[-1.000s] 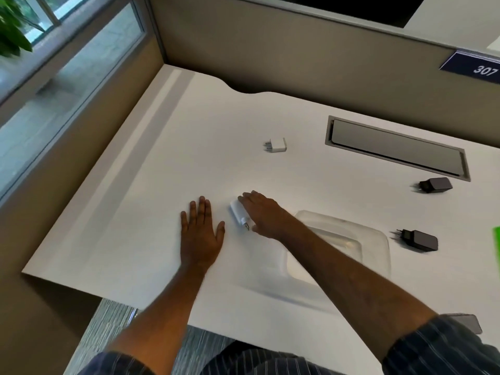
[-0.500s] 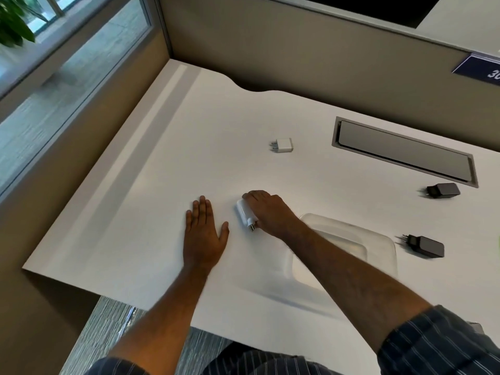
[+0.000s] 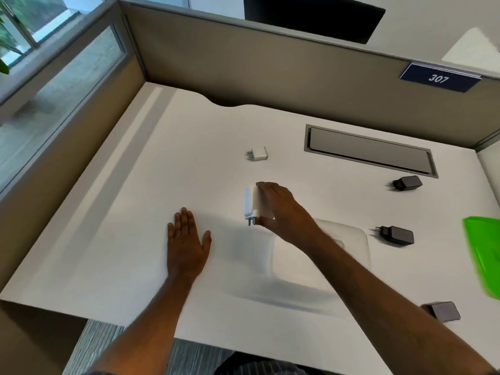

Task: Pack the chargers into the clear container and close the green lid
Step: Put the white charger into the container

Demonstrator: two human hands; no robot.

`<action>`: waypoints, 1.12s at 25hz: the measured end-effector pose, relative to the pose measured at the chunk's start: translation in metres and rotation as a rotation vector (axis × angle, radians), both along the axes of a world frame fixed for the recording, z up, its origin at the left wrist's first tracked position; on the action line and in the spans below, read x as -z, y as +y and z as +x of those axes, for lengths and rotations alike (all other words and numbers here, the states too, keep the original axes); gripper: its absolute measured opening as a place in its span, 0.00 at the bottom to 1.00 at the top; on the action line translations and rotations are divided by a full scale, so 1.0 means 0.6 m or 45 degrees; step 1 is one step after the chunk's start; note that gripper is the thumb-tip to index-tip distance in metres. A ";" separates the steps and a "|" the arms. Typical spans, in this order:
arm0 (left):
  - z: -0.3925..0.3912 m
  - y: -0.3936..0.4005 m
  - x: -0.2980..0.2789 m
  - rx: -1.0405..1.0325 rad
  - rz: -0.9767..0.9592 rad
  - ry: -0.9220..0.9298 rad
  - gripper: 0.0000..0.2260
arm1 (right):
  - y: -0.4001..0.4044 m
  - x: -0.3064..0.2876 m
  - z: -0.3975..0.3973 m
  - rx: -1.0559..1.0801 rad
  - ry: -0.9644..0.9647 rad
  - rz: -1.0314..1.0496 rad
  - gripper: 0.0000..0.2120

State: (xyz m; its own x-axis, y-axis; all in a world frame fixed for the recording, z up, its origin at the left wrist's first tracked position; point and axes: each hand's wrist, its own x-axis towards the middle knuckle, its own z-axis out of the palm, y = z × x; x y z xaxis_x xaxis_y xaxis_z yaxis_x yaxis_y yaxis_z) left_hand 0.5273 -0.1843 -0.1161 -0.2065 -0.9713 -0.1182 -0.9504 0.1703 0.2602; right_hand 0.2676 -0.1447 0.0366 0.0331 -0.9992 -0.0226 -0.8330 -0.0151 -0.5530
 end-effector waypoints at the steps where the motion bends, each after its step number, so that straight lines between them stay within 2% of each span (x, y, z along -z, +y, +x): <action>1: -0.002 -0.001 -0.002 0.008 0.014 -0.014 0.36 | 0.015 -0.005 -0.014 0.030 -0.002 0.007 0.40; 5: -0.006 -0.014 -0.010 -0.018 0.162 -0.002 0.34 | 0.074 -0.009 -0.062 0.095 0.009 0.102 0.39; 7: -0.019 -0.017 -0.027 -0.022 0.246 0.094 0.34 | 0.103 -0.004 -0.085 0.108 0.015 0.189 0.38; 11: -0.085 0.021 -0.069 0.140 0.185 0.361 0.30 | 0.143 0.021 -0.112 0.169 0.057 0.340 0.38; 15: -0.166 0.068 -0.108 -0.028 0.475 0.777 0.23 | 0.155 0.057 -0.113 0.193 0.096 0.439 0.39; 21: -0.211 0.107 -0.125 -0.176 0.902 1.054 0.20 | 0.145 0.091 -0.098 0.158 0.108 0.552 0.41; 28: -0.224 0.110 -0.136 -0.197 0.932 1.048 0.13 | 0.132 0.119 -0.077 0.035 0.260 0.536 0.39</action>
